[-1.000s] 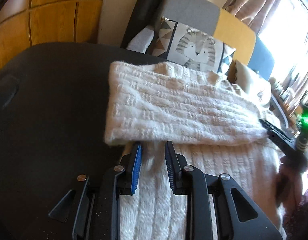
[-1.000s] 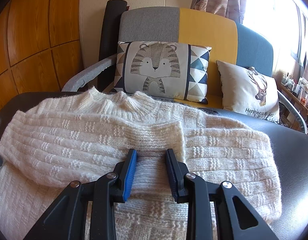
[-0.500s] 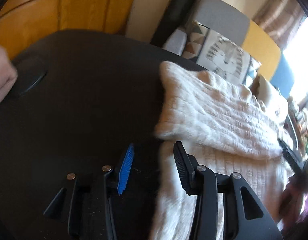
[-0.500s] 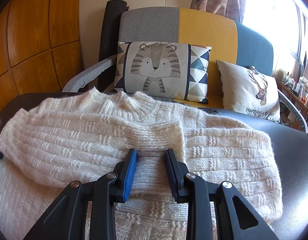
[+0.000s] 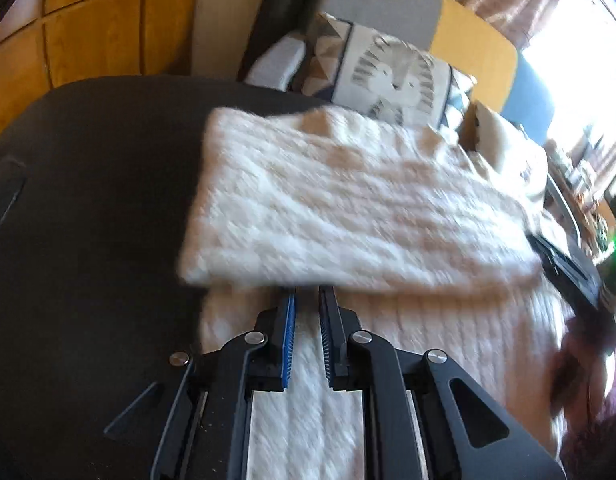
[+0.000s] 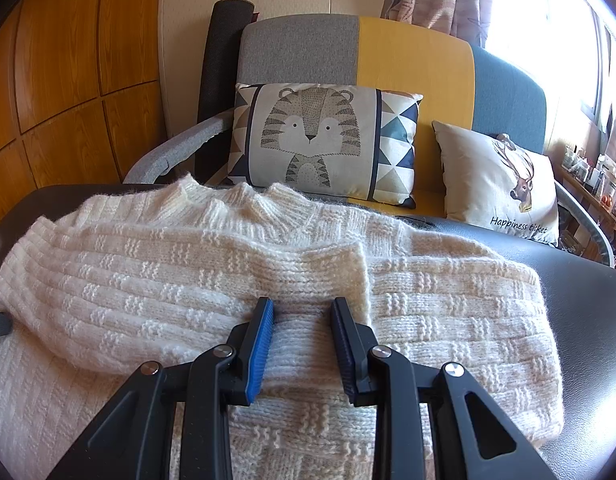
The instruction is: Fold clothes
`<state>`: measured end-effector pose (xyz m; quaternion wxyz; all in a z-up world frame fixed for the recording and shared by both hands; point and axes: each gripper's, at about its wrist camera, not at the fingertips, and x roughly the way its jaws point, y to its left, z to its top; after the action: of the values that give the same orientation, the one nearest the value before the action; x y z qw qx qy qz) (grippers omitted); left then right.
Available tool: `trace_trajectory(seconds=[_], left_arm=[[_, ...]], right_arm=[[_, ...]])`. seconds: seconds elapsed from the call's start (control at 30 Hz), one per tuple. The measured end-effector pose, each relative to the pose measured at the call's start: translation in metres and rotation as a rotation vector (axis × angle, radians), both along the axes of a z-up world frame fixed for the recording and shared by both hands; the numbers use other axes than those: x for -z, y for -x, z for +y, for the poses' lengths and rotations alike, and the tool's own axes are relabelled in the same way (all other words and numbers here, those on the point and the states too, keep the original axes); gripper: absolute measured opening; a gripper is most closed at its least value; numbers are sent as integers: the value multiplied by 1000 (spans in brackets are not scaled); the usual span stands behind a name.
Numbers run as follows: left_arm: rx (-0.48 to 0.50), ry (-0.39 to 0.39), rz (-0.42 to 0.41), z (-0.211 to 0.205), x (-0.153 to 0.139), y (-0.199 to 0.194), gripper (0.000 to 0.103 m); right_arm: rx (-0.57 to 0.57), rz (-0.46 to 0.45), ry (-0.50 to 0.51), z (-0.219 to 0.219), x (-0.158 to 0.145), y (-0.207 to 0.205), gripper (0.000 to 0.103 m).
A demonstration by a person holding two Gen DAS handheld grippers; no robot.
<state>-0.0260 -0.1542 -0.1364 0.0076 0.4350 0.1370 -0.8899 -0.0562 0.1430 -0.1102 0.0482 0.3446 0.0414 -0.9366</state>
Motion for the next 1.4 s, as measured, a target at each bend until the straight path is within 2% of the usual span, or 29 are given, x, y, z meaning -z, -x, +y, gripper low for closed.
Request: trace_trajectory(seconds=[0.07, 0.13, 0.17, 0.3, 0.4, 0.47, 0.57, 0.6, 0.63, 0.67, 0.7, 0.73, 0.8, 0.9, 0.93, 1.0, 1.17, 1.3, 1.4], left_arm=[[-30, 24, 37, -10, 9, 1, 13], [-56, -46, 53, -25, 10, -4, 13], [-70, -45, 55, -27, 8, -7, 13], [-77, 11, 38, -18, -1, -14, 13], [-55, 18, 30, -1, -13, -22, 14], [-58, 44, 86, 10, -25, -36, 14], [-60, 65, 240, 30, -54, -51, 15], [-56, 59, 270, 34, -62, -46, 19], [-51, 53, 290, 39, -69, -39, 32], [-48, 55, 288, 43, -73, -25, 42], [-46, 58, 285, 47, -76, -11, 57], [-53, 75, 269, 50, -74, 4, 59], [-97, 144, 170, 50, -60, 40, 59], [-170, 217, 52, 33, -28, 65, 59], [-156, 207, 50, 28, -18, 65, 61], [-171, 153, 113, 19, -23, 55, 62], [-170, 203, 107, 26, -23, 51, 63], [-176, 186, 121, 22, -22, 53, 63], [-179, 185, 127, 21, -22, 53, 63]], right_arm=[[0, 0, 2, 0, 0, 0, 28], [0, 0, 3, -1, 0, 0, 28], [0, 1, 3, -1, 0, 0, 28], [-1, 0, 7, -1, 1, 0, 28], [-2, 0, 9, 0, 1, 0, 28], [-1, 1, 9, 0, 1, 0, 28], [-1, 1, 8, 1, 1, 0, 28], [-1, 1, 8, 1, 1, 0, 28], [-1, 1, 9, 1, 1, 0, 28], [-1, 1, 9, 0, 1, 0, 28], [-1, 1, 9, 0, 1, 0, 28], [-1, 2, 8, 0, 1, 0, 28], [-1, 2, 8, -1, 1, 0, 28], [-2, 2, 17, 0, 1, 0, 28], [-2, 3, 21, 0, 1, 0, 28], [-3, 3, 23, 0, 2, 1, 28], [-21, 1, 52, 3, 0, 0, 31], [-33, -23, 105, 11, -10, 1, 30], [-80, 54, 103, -1, -36, -4, 29]])
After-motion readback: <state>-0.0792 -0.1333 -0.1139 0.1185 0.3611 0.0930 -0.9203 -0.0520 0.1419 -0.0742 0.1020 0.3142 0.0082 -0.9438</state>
